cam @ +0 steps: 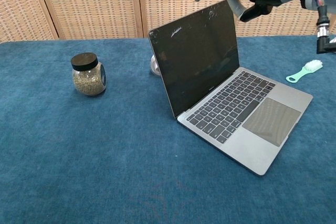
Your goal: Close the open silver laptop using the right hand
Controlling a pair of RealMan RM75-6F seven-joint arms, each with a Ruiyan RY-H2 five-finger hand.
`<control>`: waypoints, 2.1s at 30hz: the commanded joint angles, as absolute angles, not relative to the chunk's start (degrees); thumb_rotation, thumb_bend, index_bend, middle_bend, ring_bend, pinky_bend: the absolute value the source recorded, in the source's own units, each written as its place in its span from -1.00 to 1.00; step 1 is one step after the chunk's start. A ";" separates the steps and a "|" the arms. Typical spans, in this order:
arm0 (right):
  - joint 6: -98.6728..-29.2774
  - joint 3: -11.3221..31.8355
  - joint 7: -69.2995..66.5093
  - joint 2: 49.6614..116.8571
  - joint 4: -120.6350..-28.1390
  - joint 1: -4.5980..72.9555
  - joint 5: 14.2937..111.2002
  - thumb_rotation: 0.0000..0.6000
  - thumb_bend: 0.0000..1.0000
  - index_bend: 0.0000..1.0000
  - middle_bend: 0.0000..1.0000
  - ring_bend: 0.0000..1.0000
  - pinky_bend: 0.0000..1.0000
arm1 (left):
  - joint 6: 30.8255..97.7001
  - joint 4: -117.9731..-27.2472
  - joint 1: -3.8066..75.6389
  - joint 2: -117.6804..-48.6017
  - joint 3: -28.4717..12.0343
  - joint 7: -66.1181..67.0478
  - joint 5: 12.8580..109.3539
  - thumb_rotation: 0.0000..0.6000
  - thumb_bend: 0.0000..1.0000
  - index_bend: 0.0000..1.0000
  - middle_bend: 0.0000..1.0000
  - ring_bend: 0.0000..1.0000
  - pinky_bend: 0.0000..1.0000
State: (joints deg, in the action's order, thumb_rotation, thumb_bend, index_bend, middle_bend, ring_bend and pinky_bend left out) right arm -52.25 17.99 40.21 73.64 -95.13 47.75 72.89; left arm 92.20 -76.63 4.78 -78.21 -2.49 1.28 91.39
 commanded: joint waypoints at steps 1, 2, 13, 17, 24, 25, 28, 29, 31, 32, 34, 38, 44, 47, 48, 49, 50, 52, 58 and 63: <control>-51.83 18.06 41.52 74.31 -94.67 48.94 71.82 1.00 1.00 -0.69 -0.78 -1.00 -0.92 | 92.08 -76.49 4.81 -78.26 -2.53 1.15 91.24 1.00 -0.98 -1.00 -1.00 -1.00 -1.00; -51.75 18.08 42.09 74.53 -94.61 49.39 71.25 1.00 1.00 -0.69 -0.78 -1.00 -0.92 | 92.05 -76.43 4.84 -78.26 -2.55 1.06 91.20 1.00 -0.98 -1.00 -1.00 -1.00 -1.00; -49.96 18.46 48.31 76.72 -92.99 55.50 63.87 1.00 1.00 -0.68 -0.77 -1.00 -0.91 | 91.67 -76.14 5.01 -78.33 -2.52 0.77 90.90 1.00 -0.98 -1.00 -1.00 -1.00 -1.00; -49.35 18.48 49.52 77.35 -92.00 57.32 62.01 1.00 1.00 -0.68 -0.77 -1.00 -0.91 | 91.53 -75.99 5.04 -78.31 -2.69 0.54 90.54 1.00 -0.98 -1.00 -1.00 -1.00 -1.00; -48.35 18.10 51.50 78.74 -89.95 60.69 58.97 1.00 1.00 -0.68 -0.77 -1.00 -0.91 | 90.86 -75.79 5.19 -78.23 -2.94 0.04 89.74 1.00 -0.98 -1.00 -1.00 -1.00 -1.00; -48.33 18.00 51.68 78.86 -89.75 60.97 58.67 1.00 1.00 -0.68 -0.77 -1.00 -0.91 | 90.82 -75.79 5.22 -78.21 -2.96 -0.01 89.69 1.00 -0.98 -1.00 -1.00 -1.00 -1.00; -48.35 17.46 52.31 79.27 -88.94 62.18 57.30 1.00 1.00 -0.66 -0.77 -1.00 -0.91 | 90.71 -75.76 5.25 -78.14 -2.99 -0.23 89.54 1.00 -0.98 -1.00 -1.00 -1.00 -1.00; -48.34 17.32 52.42 79.38 -88.70 62.52 56.89 1.00 1.00 -0.65 -0.77 -1.00 -0.91 | 90.63 -75.77 5.27 -78.12 -3.00 -0.29 89.49 1.00 -0.98 -1.00 -1.00 -1.00 -1.00; -48.30 16.98 52.69 79.55 -88.24 63.19 56.24 1.00 1.00 -0.64 -0.77 -1.00 -0.91 | 90.46 -75.73 5.32 -78.10 -2.99 -0.40 89.37 1.00 -0.98 -1.00 -1.00 -1.00 -1.00; -48.28 16.87 52.74 79.62 -88.08 63.41 56.03 1.00 1.00 -0.64 -0.77 -1.00 -0.91 | 90.35 -75.71 5.36 -78.09 -2.99 -0.42 89.33 1.00 -0.98 -1.00 -1.00 -1.00 -1.00; -48.24 16.50 52.76 79.84 -87.73 63.95 55.45 1.00 1.00 -0.63 -0.76 -1.00 -0.91 | 90.11 -75.70 5.45 -78.09 -2.98 -0.50 89.24 1.00 -0.98 -1.00 -1.00 -1.00 -1.00; -48.21 15.60 52.79 80.26 -87.08 64.70 54.39 1.00 1.00 -0.62 -0.75 -1.00 -0.91 | 89.92 -75.61 5.51 -78.09 -2.95 -0.60 89.14 1.00 -0.98 -1.00 -1.00 -1.00 -1.00; -47.24 15.05 51.68 80.35 -86.97 65.67 50.12 1.00 1.00 -0.58 -0.74 -1.00 -0.91 | 89.89 -75.61 5.54 -78.09 -2.92 -0.63 89.09 1.00 -0.98 -1.00 -1.00 -1.00 -1.00; -46.94 14.62 51.65 79.94 -87.27 66.31 48.11 1.00 1.00 -0.55 -0.72 -1.00 -0.91 | 89.64 -75.59 5.58 -78.10 -2.81 -0.57 89.02 1.00 -0.98 -1.00 -1.00 -1.00 -1.00; -46.98 14.48 51.68 79.80 -87.32 66.53 47.70 1.00 1.00 -0.54 -0.72 -1.00 -0.91 | 89.56 -75.60 5.62 -78.12 -2.81 -0.52 89.00 1.00 -0.98 -1.00 -1.00 -1.00 -1.00; -47.04 14.31 51.68 79.70 -87.39 66.73 47.42 1.00 1.00 -0.54 -0.72 -1.00 -0.91 | 89.50 -75.62 5.66 -78.13 -2.81 -0.47 88.99 1.00 -0.98 -1.00 -1.00 -1.00 -1.00; -47.14 14.14 51.63 79.59 -87.46 66.89 47.23 1.00 1.00 -0.53 -0.72 -1.00 -0.90 | 89.49 -75.65 5.68 -78.13 -2.81 -0.43 88.98 1.00 -0.98 -1.00 -1.00 -1.00 -1.00; -47.36 13.80 51.55 79.46 -87.47 67.10 46.98 1.00 1.00 -0.51 -0.70 -1.00 -0.90 | 89.44 -75.66 5.69 -78.15 -2.80 -0.41 88.94 1.00 -0.98 -1.00 -1.00 -1.00 -1.00; -48.30 12.79 51.63 79.19 -87.23 67.47 47.03 1.00 1.00 -0.35 -0.66 -1.00 -0.86 | 89.41 -75.66 5.71 -78.16 -2.78 -0.40 88.91 1.00 -0.98 -1.00 -1.00 -1.00 -1.00; -49.28 12.05 51.33 79.06 -87.25 67.61 47.30 1.00 1.00 -0.28 -0.63 -0.99 -0.85 | 89.37 -75.69 5.74 -78.21 -2.71 -0.33 88.95 1.00 -0.98 -1.00 -1.00 -1.00 -1.00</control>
